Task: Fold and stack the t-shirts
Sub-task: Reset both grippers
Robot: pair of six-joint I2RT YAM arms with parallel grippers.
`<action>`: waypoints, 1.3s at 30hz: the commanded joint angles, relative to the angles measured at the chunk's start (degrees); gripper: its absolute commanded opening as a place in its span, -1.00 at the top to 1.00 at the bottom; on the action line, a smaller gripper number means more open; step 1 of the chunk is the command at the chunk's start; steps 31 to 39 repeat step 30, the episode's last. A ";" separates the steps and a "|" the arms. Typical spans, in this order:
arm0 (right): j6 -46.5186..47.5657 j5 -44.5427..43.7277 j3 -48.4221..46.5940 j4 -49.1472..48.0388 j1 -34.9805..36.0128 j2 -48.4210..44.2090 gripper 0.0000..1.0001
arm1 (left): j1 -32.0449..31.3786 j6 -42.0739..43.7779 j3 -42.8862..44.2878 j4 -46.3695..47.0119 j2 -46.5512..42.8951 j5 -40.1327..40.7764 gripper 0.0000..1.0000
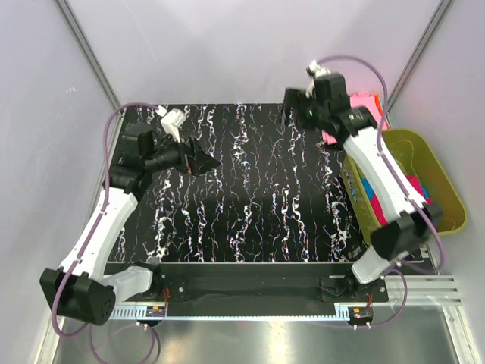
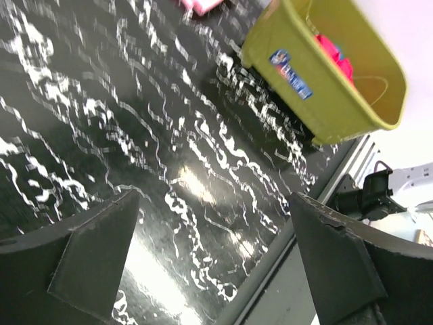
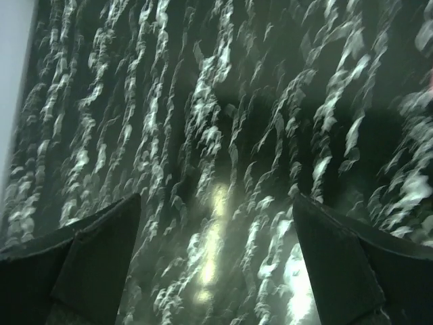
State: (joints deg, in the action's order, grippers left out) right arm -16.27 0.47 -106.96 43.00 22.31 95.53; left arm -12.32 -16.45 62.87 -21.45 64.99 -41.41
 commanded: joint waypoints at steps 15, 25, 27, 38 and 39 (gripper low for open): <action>-19.41 2.70 48.77 -18.04 1.51 -38.66 -0.99 | 0.89 -0.51 -7.15 10.64 -4.79 -0.51 -0.98; -20.12 0.85 49.56 -18.22 1.51 -37.96 -0.99 | 0.89 -0.25 -8.38 11.08 -6.89 0.45 -0.98; -19.41 1.20 49.74 -18.57 1.43 -38.22 -0.99 | 0.89 -0.16 -8.29 11.08 -7.07 0.54 -0.98; -18.62 0.32 49.74 -19.01 1.51 -38.83 -0.99 | 0.89 -0.16 -8.20 11.08 -7.07 0.19 -0.98; -18.62 0.32 49.74 -19.01 1.51 -38.83 -0.99 | 0.89 -0.16 -8.20 11.08 -7.07 0.19 -0.98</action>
